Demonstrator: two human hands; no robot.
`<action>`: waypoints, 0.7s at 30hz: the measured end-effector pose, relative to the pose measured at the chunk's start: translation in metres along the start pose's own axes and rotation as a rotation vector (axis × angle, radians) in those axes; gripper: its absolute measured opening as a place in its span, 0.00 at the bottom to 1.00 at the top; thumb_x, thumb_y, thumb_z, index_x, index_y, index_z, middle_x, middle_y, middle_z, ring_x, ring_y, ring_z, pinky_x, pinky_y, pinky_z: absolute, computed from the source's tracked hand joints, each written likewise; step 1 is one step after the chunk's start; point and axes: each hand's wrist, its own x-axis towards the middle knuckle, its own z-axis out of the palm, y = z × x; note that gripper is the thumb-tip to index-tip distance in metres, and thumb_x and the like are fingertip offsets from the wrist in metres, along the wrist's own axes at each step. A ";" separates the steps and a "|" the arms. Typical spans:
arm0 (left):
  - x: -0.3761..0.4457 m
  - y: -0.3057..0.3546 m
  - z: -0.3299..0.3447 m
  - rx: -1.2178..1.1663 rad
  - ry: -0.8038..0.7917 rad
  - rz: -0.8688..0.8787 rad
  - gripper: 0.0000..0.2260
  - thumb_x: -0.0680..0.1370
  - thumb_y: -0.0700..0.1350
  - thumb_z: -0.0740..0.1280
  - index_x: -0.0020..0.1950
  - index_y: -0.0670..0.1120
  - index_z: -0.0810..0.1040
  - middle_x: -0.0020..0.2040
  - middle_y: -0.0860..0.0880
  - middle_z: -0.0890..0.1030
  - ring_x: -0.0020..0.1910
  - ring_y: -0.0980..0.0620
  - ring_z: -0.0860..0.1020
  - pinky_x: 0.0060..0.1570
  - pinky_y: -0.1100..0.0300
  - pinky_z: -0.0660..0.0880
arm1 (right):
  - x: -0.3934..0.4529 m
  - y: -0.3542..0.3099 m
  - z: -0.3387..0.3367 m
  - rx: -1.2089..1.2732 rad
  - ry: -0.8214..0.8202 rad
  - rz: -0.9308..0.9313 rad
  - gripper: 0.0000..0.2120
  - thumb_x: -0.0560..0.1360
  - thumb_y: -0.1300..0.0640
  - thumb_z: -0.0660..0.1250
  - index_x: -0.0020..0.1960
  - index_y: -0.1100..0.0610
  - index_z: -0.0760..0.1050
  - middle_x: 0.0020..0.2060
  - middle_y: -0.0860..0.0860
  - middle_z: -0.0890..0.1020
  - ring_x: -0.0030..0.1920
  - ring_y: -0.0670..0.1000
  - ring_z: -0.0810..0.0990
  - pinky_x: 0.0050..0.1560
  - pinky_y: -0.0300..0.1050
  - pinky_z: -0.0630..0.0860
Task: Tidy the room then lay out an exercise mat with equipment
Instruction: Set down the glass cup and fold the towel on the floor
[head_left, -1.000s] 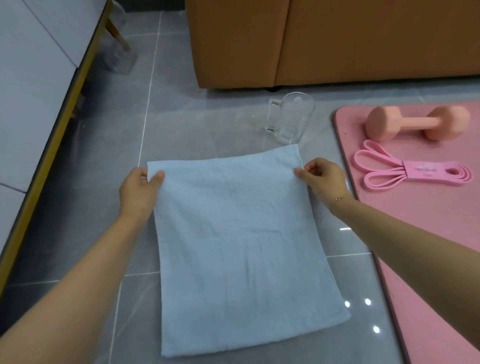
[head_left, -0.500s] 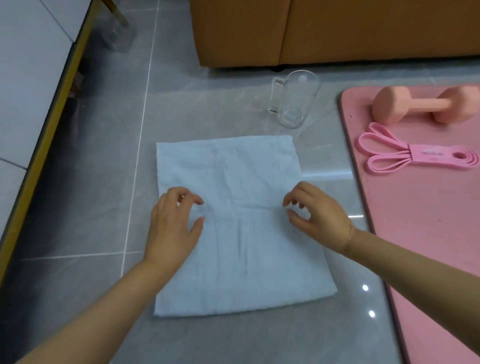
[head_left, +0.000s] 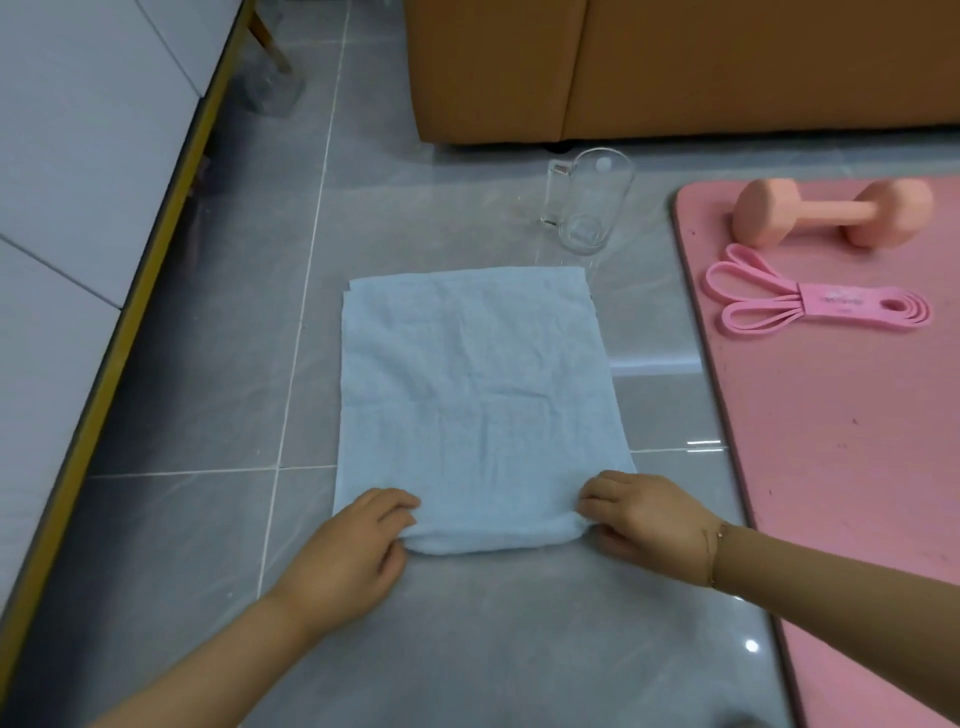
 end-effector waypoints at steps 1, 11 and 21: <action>0.002 0.001 -0.005 -0.031 -0.039 -0.041 0.12 0.71 0.47 0.57 0.44 0.46 0.79 0.46 0.52 0.79 0.47 0.56 0.76 0.47 0.65 0.71 | 0.003 0.000 -0.007 0.089 -0.050 0.102 0.09 0.67 0.50 0.60 0.38 0.54 0.75 0.38 0.48 0.79 0.38 0.51 0.78 0.33 0.41 0.73; 0.024 -0.001 -0.082 -0.845 -0.675 -0.475 0.19 0.67 0.50 0.70 0.46 0.34 0.79 0.40 0.46 0.79 0.41 0.52 0.77 0.42 0.60 0.72 | 0.029 0.017 -0.097 0.961 -0.535 0.472 0.04 0.65 0.60 0.66 0.35 0.57 0.80 0.29 0.43 0.79 0.31 0.40 0.75 0.34 0.32 0.71; 0.098 -0.054 -0.082 -0.616 0.105 -0.687 0.05 0.77 0.42 0.68 0.42 0.43 0.81 0.43 0.47 0.80 0.43 0.54 0.77 0.43 0.65 0.72 | 0.120 0.073 -0.096 0.616 -0.020 0.547 0.07 0.73 0.65 0.67 0.48 0.58 0.81 0.41 0.51 0.80 0.42 0.47 0.76 0.43 0.37 0.72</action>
